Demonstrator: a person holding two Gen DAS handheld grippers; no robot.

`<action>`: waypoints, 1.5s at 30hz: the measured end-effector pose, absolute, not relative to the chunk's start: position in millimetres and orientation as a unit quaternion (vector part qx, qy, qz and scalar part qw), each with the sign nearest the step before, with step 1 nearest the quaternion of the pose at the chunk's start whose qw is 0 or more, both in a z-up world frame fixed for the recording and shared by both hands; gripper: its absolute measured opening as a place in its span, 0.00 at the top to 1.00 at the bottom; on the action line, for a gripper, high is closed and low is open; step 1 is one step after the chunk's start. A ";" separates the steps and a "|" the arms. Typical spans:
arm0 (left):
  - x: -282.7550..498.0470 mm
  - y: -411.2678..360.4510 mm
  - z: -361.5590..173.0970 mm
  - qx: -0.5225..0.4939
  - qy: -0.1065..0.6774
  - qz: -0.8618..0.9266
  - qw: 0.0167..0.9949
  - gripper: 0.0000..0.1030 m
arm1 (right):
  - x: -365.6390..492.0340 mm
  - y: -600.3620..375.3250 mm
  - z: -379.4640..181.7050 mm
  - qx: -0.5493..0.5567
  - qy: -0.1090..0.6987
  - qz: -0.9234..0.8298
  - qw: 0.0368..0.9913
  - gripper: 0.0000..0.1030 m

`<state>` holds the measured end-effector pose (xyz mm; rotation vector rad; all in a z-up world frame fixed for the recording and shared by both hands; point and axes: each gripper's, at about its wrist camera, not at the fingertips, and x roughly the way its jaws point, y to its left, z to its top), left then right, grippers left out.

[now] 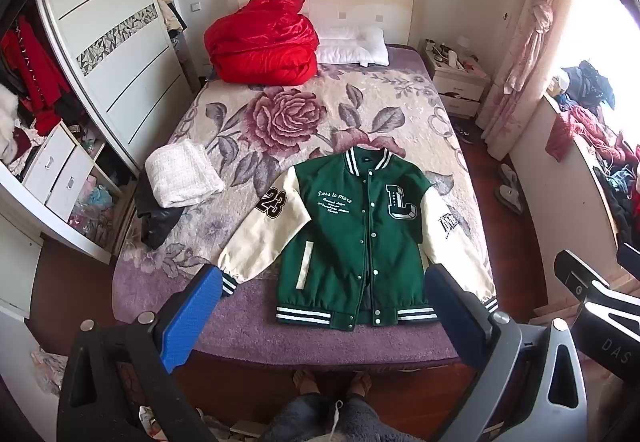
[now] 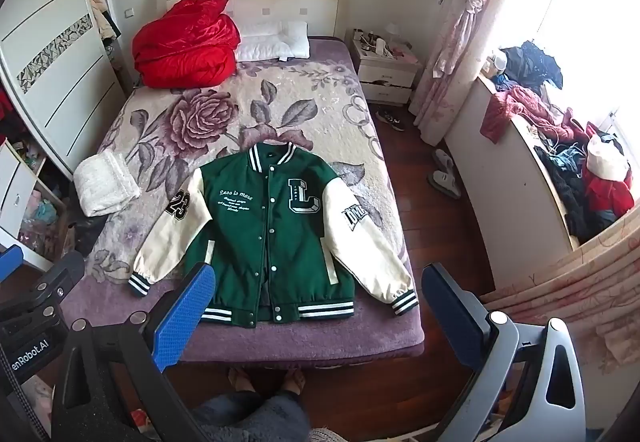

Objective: Fold large clothes

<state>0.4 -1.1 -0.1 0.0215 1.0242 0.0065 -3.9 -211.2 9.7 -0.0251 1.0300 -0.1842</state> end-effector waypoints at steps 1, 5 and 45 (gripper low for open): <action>0.8 -1.7 -0.2 0.011 0.489 0.003 0.872 0.00 | -4.3 -210.9 10.0 -0.012 0.489 -0.088 0.868 0.00; -0.2 -0.8 0.3 0.002 0.484 0.001 0.875 0.00 | -5.8 -210.0 11.1 -0.012 0.489 -0.088 0.868 0.00; -8.0 -6.5 3.8 0.005 0.492 -0.004 0.870 0.00 | -9.1 -199.6 14.5 -0.012 0.492 -0.085 0.866 0.00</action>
